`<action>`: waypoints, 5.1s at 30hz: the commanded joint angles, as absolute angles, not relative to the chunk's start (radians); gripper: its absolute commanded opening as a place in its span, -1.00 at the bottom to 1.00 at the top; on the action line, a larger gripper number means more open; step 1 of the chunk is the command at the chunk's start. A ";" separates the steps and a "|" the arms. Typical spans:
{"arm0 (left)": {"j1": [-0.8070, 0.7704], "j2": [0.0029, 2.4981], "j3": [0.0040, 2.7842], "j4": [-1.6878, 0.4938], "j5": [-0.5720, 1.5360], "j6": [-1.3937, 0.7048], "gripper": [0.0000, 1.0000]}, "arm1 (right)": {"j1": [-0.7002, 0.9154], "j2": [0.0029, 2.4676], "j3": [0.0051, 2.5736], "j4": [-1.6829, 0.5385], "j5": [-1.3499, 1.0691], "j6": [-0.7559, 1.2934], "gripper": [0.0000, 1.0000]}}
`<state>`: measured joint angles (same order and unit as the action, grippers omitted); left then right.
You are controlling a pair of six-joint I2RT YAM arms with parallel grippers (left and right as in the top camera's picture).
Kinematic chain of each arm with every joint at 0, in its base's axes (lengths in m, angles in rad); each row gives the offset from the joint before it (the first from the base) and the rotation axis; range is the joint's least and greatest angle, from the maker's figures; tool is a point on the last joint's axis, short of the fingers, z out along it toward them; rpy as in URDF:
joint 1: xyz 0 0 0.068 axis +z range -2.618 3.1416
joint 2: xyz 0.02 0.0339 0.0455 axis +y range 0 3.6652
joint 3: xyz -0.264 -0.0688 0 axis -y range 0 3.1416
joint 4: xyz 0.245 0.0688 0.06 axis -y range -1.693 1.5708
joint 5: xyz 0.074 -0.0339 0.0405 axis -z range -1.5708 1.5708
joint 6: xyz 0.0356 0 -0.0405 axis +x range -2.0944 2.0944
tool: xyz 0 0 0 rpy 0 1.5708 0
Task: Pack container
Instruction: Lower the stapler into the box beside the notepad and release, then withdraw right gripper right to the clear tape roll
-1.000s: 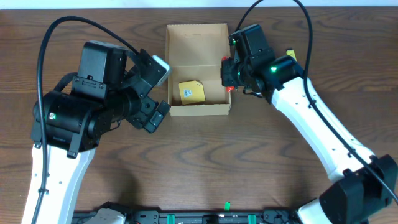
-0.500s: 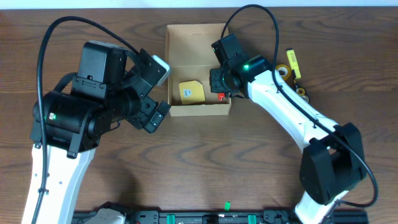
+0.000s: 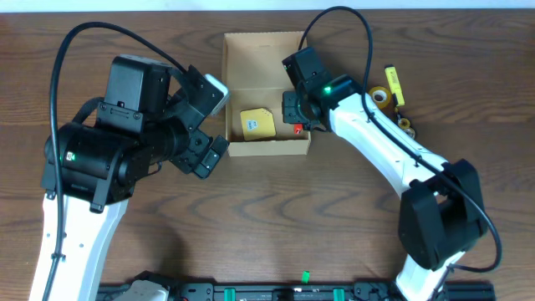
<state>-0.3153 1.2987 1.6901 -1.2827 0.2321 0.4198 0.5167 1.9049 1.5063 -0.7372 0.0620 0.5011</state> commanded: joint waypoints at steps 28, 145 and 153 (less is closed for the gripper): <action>-0.315 1.301 1.707 -1.285 0.226 0.426 0.90 | 0.545 1.988 1.522 -0.698 0.096 0.527 -0.98; -0.315 1.301 1.707 -1.285 0.226 0.426 0.90 | 0.071 2.001 1.524 -0.640 0.179 0.136 0.64; -0.315 1.301 1.707 -1.285 0.226 0.426 0.90 | 0.052 2.067 1.524 -0.563 0.178 0.205 0.61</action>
